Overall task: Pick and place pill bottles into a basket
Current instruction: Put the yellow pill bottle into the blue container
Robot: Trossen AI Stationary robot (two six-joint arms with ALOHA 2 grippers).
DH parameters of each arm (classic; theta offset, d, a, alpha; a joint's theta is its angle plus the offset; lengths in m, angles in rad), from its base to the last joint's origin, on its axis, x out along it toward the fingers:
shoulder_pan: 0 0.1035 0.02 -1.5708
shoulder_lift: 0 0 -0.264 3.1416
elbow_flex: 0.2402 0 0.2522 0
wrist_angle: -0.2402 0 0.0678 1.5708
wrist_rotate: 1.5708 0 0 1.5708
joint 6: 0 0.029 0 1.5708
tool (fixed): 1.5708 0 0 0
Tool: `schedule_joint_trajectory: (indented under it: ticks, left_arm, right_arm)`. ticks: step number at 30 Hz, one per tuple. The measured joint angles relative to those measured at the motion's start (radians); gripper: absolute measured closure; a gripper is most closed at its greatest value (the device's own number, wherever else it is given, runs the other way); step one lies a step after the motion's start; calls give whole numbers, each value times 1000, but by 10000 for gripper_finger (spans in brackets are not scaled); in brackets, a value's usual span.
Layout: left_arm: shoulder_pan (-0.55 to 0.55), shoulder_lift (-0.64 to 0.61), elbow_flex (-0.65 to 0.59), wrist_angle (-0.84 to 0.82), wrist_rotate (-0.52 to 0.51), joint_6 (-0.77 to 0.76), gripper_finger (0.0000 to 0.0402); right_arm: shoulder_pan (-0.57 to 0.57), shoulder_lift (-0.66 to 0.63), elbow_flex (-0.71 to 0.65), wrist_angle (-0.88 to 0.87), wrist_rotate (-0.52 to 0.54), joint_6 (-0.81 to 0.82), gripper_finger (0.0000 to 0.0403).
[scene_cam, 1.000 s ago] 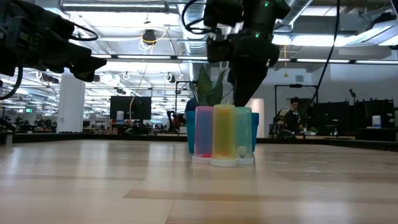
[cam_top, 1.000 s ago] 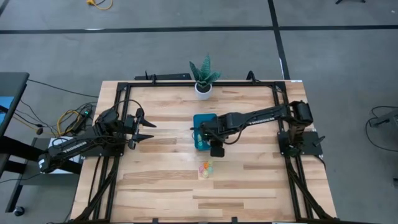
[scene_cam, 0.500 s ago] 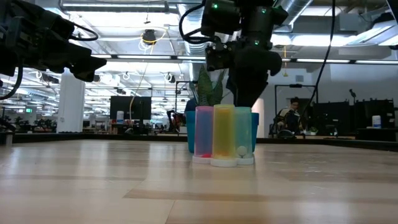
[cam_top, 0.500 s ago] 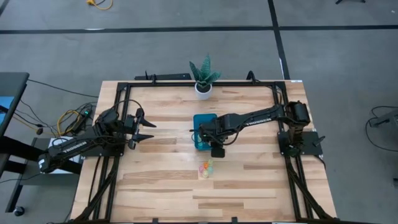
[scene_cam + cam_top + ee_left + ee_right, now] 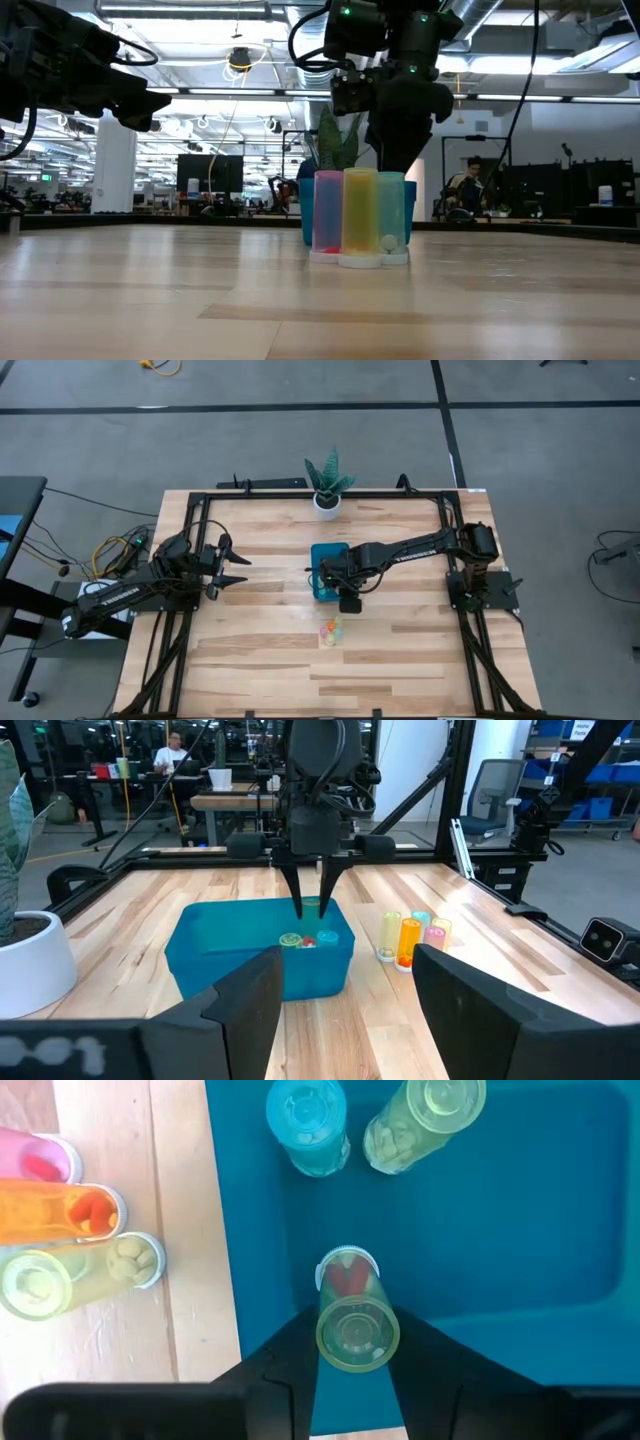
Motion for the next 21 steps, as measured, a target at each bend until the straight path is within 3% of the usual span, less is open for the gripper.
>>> schedule_joint_trajectory:
  ticks: [21]
  left_arm:
    - [0,0,0,0,0,0,189]
  right_arm:
    - [0,12,-1,-3,1,16,300]
